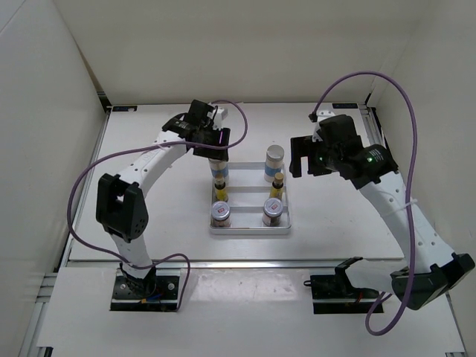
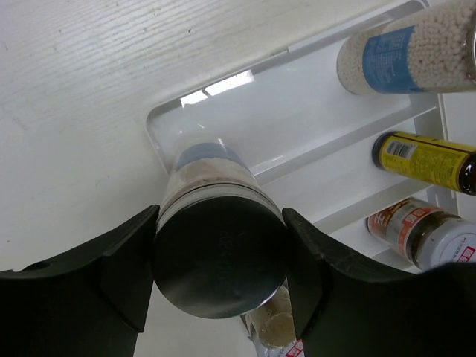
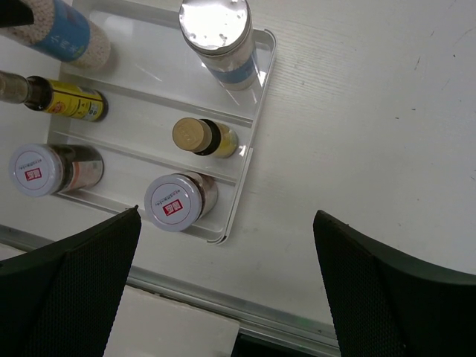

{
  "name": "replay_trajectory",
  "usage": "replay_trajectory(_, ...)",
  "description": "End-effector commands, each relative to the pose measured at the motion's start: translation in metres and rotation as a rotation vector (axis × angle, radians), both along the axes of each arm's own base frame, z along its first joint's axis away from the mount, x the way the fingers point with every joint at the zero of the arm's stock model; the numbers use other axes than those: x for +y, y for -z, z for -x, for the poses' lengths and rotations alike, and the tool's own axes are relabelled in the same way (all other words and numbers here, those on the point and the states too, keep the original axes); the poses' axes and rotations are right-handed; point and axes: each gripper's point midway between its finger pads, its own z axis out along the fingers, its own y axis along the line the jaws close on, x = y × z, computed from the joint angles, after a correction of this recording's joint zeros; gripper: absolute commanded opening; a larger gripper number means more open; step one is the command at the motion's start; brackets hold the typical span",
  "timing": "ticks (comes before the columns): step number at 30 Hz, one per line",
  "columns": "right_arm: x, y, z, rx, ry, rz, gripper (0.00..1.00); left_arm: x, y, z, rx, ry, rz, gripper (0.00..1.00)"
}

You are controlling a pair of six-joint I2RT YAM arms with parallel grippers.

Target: Organize the condiment bottles

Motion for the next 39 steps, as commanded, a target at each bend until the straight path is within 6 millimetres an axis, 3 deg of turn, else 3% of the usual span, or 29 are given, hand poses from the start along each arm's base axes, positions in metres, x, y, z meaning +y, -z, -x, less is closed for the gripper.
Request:
replay_trajectory(1, -0.003, -0.007, 0.007, -0.022, -0.004, -0.013, 1.0, -0.005, -0.015, -0.008, -0.062, 0.017, 0.028, 0.47)
replay_trajectory(4, -0.003, -0.007, 0.007, -0.022, -0.004, -0.013, 1.0, -0.006, -0.007, -0.011, -0.051, 0.017, 0.023, 0.53)
replay_trajectory(10, -0.003, -0.003, 0.008, -0.014, -0.004, -0.009, 1.0, -0.011, -0.001, -0.02, -0.05, 0.017, 0.022, 0.77)
replay_trajectory(14, -0.007, -0.002, 0.008, -0.011, 0.018, 0.003, 1.0, -0.009, -0.022, -0.031, -0.103, -0.005, 0.017, 1.0)
replay_trajectory(15, -0.009, -0.002, 0.007, -0.015, 0.027, 0.01, 1.0, -0.008, -0.029, -0.033, -0.111, -0.024, 0.018, 1.0)
replay_trajectory(16, -0.011, 0.002, 0.006, -0.002, 0.045, 0.022, 1.0, 0.0, -0.046, -0.03, -0.131, -0.045, 0.001, 1.0)
replay_trajectory(17, -0.012, -0.002, 0.004, -0.015, 0.054, 0.024, 1.0, 0.0, -0.08, -0.035, -0.197, -0.058, 0.021, 1.0)
replay_trajectory(18, -0.017, 0.001, 0.003, -0.005, 0.074, 0.054, 1.0, 0.004, -0.099, -0.035, -0.231, -0.071, 0.026, 1.0)
replay_trajectory(20, -0.023, 0.007, 0.005, 0.028, 0.099, 0.086, 1.0, 0.02, -0.16, -0.028, -0.368, -0.105, 0.037, 1.0)
replay_trajectory(21, -0.023, 0.007, 0.005, 0.029, 0.099, 0.086, 1.0, 0.031, -0.176, -0.024, -0.414, -0.143, 0.026, 1.0)
replay_trajectory(22, -0.024, 0.008, 0.006, 0.036, 0.098, 0.091, 1.0, 0.044, -0.212, -0.007, -0.498, -0.162, 0.047, 1.0)
replay_trajectory(25, -0.025, 0.016, 0.008, 0.054, 0.098, 0.102, 1.0, 0.075, -0.244, 0.022, -0.613, -0.191, 0.012, 1.0)
replay_trajectory(26, -0.025, 0.016, 0.008, 0.052, 0.09, 0.109, 1.0, 0.092, -0.269, 0.048, -0.694, -0.206, 0.027, 1.0)
replay_trajectory(27, -0.028, 0.01, 0.007, 0.031, 0.101, 0.109, 1.0, 0.105, -0.246, 0.054, -0.682, -0.218, -0.041, 1.0)
replay_trajectory(28, -0.031, 0.008, 0.01, 0.027, 0.107, 0.115, 1.0, 0.114, -0.248, 0.061, -0.723, -0.24, -0.041, 1.0)
replay_trajectory(29, -0.033, 0.005, 0.011, 0.016, 0.12, 0.108, 1.0, 0.137, -0.26, 0.084, -0.785, -0.298, -0.033, 1.0)
replay_trajectory(30, -0.038, -0.005, 0.015, -0.023, 0.133, 0.096, 1.0, 0.146, -0.225, 0.088, -0.738, -0.31, -0.077, 1.0)
replay_trajectory(31, -0.045, -0.015, 0.012, -0.068, 0.164, 0.09, 1.0, 0.15, -0.216, 0.097, -0.74, -0.311, -0.075, 1.0)
replay_trajectory(32, -0.044, -0.022, 0.011, -0.108, 0.167, 0.064, 1.0, 0.164, -0.22, 0.117, -0.783, -0.341, -0.059, 1.0)
replay_trajectory(33, -0.047, -0.032, 0.015, -0.15, 0.169, 0.036, 1.0, 0.167, -0.211, 0.122, -0.793, -0.344, -0.053, 1.0)
replay_trajectory(34, -0.047, -0.033, 0.016, -0.166, 0.17, 0.025, 1.0, 0.169, -0.173, 0.125, -0.747, -0.326, -0.093, 1.0)
replay_trajectory(36, -0.043, -0.042, 0.018, -0.214, 0.134, -0.013, 1.0, 0.182, -0.163, 0.142, -0.78, -0.381, -0.072, 1.0)
replay_trajectory(37, -0.041, -0.038, 0.019, -0.203, 0.118, -0.007, 1.0, 0.183, -0.143, 0.146, -0.753, -0.382, -0.079, 1.0)
replay_trajectory(39, -0.044, -0.039, 0.023, -0.221, 0.113, -0.01, 1.0, 0.189, -0.141, 0.16, -0.783, -0.4, -0.041, 1.0)
